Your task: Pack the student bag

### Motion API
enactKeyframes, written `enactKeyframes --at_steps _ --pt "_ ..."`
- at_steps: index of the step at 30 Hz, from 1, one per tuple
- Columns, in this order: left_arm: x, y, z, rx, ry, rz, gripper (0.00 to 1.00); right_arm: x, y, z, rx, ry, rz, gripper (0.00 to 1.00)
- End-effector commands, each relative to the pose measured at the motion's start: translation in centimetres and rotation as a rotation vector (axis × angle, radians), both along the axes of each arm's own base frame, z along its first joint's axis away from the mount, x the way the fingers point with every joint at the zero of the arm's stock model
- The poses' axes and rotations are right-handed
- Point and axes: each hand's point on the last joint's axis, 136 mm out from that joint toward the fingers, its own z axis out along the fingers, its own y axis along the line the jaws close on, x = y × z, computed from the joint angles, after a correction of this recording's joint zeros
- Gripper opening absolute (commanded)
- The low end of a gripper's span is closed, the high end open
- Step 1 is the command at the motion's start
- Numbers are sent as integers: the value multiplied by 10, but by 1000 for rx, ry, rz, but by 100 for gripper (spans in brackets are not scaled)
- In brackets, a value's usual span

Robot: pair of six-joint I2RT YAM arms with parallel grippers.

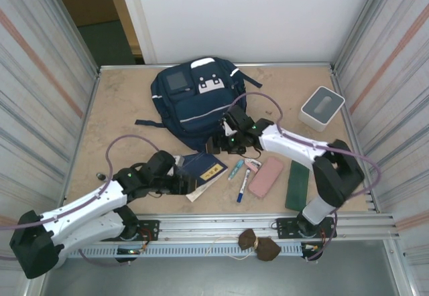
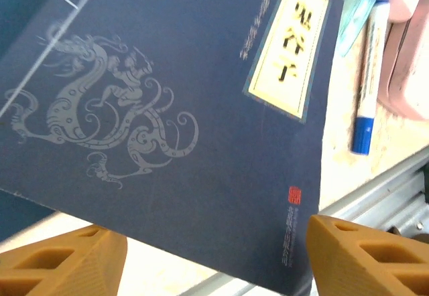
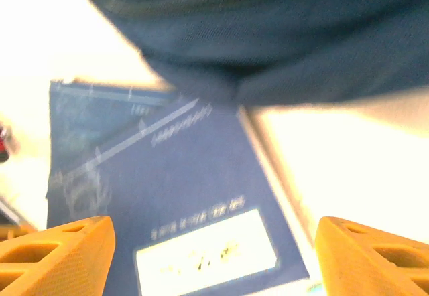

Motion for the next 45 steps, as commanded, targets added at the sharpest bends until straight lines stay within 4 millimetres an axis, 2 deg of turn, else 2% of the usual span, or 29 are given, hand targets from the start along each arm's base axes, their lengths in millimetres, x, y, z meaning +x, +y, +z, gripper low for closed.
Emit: enactKeyframes --at_steps 1,4,7,11,13,15,18,21,24,30,35,42,45 --pt "31 19 21 107 -191 34 73 -46 -1 -6 11 80 -7 80" --pt "45 29 22 142 -212 65 73 -70 4 -10 39 103 -34 82" --pt "47 35 21 156 -220 74 73 -79 6 -15 47 92 -73 83" --pt "39 32 20 104 -218 55 73 -79 13 -26 72 99 -118 81" --pt "42 31 22 89 -247 53 73 -80 19 -31 85 106 -129 79" --pt "51 26 26 64 -272 36 77 -80 24 -36 95 112 -147 79" --pt "72 26 22 30 -222 48 78 -80 30 -43 133 137 -188 78" --pt "91 24 7 5 -170 53 78 -78 31 -49 148 144 -224 81" --pt "98 16 -7 10 -118 17 79 -76 31 -56 137 154 -263 83" --pt "79 13 -39 26 -10 -15 74 -65 30 -65 122 133 -315 85" --pt "49 7 -32 -20 -48 -27 68 -49 39 -58 169 81 -337 81" --pt "12 4 -38 -107 25 -47 63 -35 46 -51 212 26 -339 64" --pt "7 0 -30 -131 28 -72 61 -32 46 -51 213 14 -344 56"
